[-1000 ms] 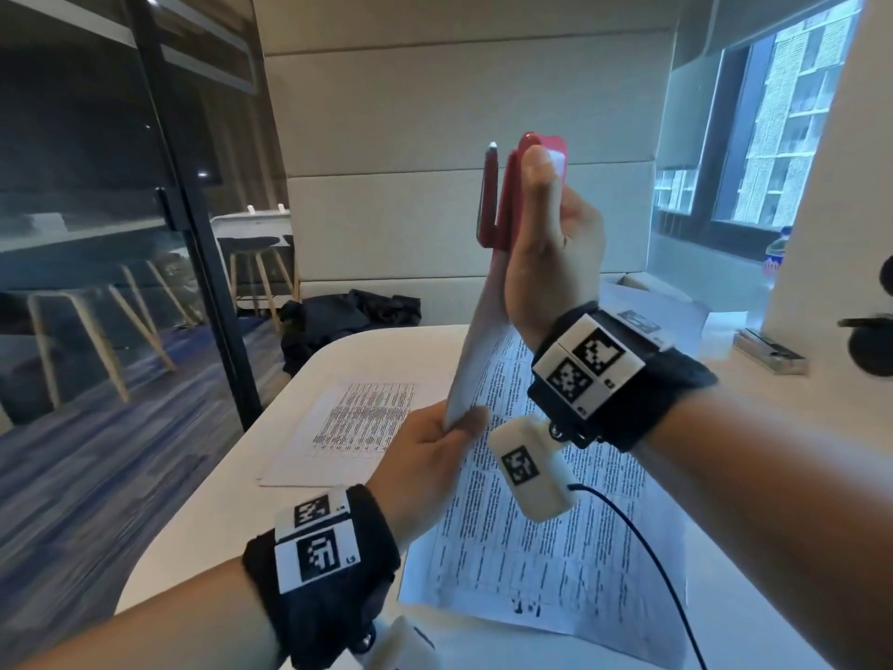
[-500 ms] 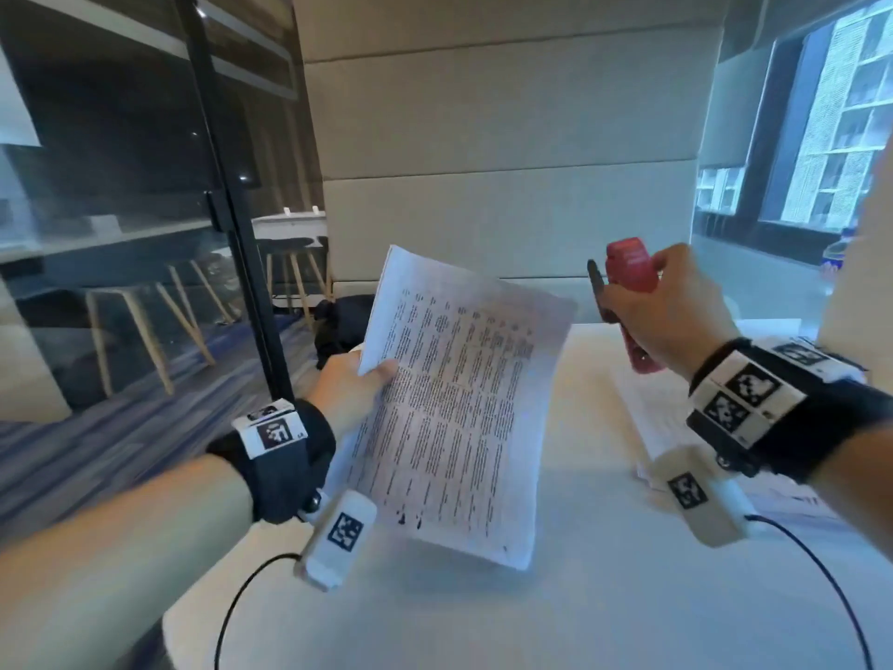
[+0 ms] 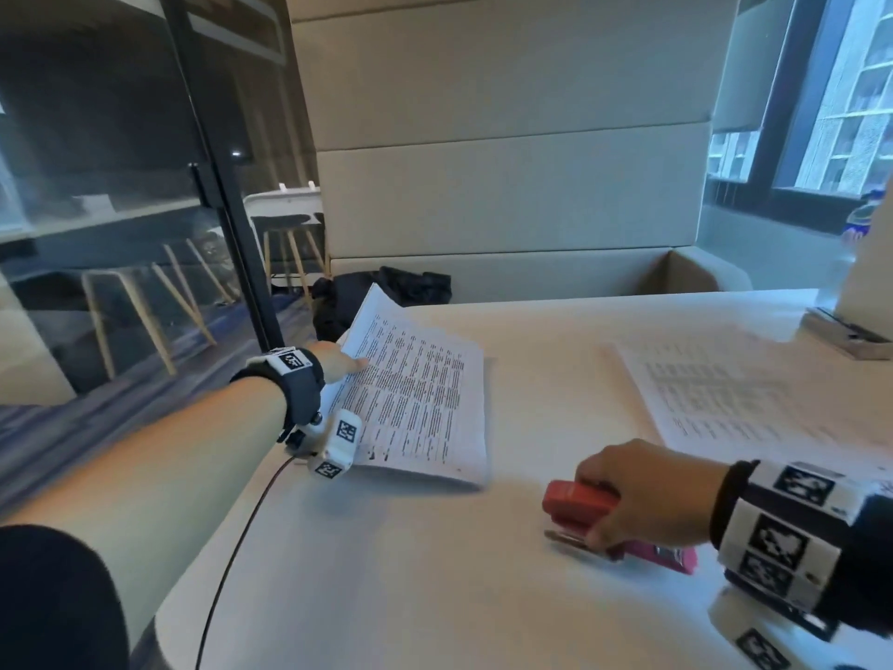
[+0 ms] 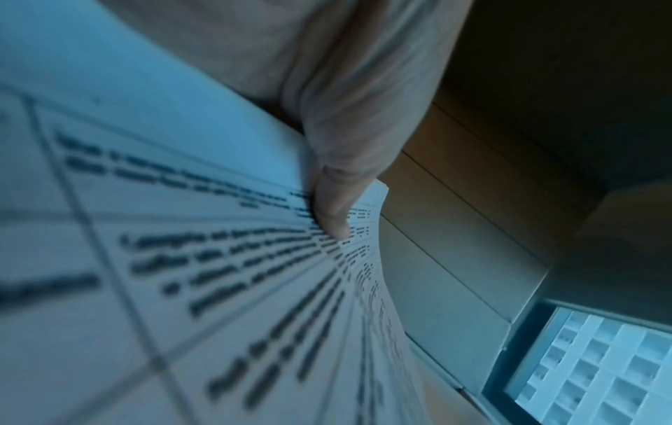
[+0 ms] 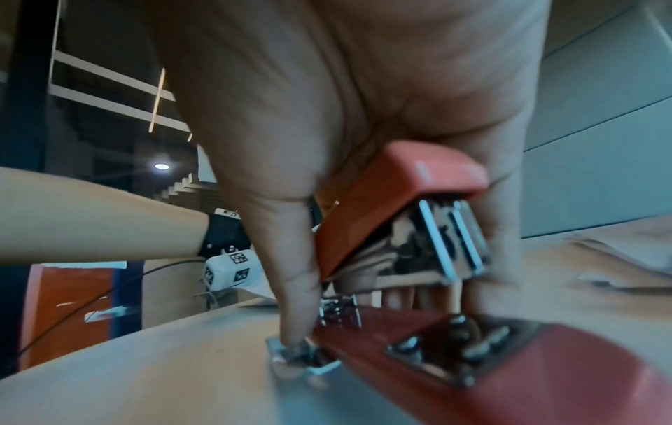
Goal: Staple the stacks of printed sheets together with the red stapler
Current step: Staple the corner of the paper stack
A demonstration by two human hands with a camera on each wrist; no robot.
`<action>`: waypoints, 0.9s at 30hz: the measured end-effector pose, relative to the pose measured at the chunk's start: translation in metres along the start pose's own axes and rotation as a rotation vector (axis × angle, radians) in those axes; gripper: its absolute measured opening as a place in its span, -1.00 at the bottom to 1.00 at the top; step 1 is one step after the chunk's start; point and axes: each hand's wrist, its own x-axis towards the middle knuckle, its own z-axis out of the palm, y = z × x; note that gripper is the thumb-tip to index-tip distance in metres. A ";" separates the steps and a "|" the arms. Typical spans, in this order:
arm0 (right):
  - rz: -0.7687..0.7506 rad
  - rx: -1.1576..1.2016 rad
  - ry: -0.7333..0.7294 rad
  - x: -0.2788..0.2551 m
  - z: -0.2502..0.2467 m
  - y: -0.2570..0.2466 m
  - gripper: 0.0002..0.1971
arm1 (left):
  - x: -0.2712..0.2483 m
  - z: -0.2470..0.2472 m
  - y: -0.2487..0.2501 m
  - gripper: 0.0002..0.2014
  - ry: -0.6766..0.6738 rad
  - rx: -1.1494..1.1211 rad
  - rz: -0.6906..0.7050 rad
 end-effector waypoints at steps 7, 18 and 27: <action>-0.024 -0.171 0.000 0.002 0.009 0.001 -0.64 | 0.019 0.013 -0.003 -0.24 0.022 0.186 -0.030; -0.003 -0.040 -0.014 -0.006 -0.018 0.011 -0.43 | -0.008 0.025 0.054 -0.37 0.119 0.471 0.089; 0.311 -0.188 0.044 0.011 -0.049 0.103 -0.51 | -0.081 0.089 0.200 -0.72 -0.279 0.168 0.572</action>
